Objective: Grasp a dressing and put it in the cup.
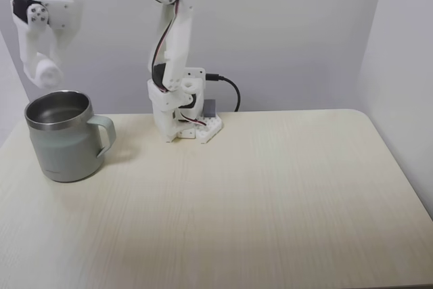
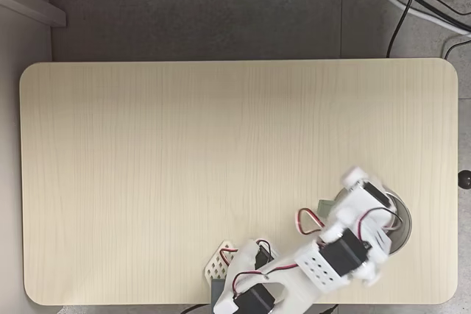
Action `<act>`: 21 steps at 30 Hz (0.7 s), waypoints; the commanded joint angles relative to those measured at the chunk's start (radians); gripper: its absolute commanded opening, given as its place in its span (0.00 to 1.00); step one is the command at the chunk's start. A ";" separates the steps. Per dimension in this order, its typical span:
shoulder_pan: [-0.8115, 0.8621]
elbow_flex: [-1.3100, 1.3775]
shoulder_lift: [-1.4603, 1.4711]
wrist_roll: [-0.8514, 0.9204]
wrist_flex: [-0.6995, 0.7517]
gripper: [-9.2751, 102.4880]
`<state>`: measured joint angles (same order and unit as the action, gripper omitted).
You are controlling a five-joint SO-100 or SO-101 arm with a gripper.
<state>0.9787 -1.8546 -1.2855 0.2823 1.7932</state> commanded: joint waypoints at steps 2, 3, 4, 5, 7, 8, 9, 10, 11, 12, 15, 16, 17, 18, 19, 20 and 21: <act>0.051 0.018 0.003 0.049 0.031 0.08; 0.058 0.032 0.003 0.057 0.026 0.08; 0.067 0.043 -0.002 0.063 0.020 0.08; 0.075 0.052 -0.009 0.067 0.012 0.08; 0.089 0.074 -0.021 0.081 0.005 0.08; 0.095 0.095 -0.020 0.091 -0.005 0.08; 0.103 0.124 -0.011 0.100 -0.018 0.08; 0.110 0.161 0.005 0.106 -0.043 0.08; 0.114 0.202 0.025 0.110 -0.072 0.08; 0.117 0.245 0.041 0.114 -0.101 0.08; 0.118 0.350 0.067 0.129 -0.161 0.08; 0.120 0.371 0.071 0.130 -0.178 0.08; 0.121 0.388 0.071 0.133 -0.190 0.08; 0.124 0.402 0.071 0.137 -0.198 0.08; 0.127 0.411 0.074 0.140 -0.201 0.08; 0.130 0.420 0.078 0.143 -0.206 0.08; 0.132 0.428 0.086 0.146 -0.210 0.08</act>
<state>1.1029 -1.4358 -1.2471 0.4172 1.6015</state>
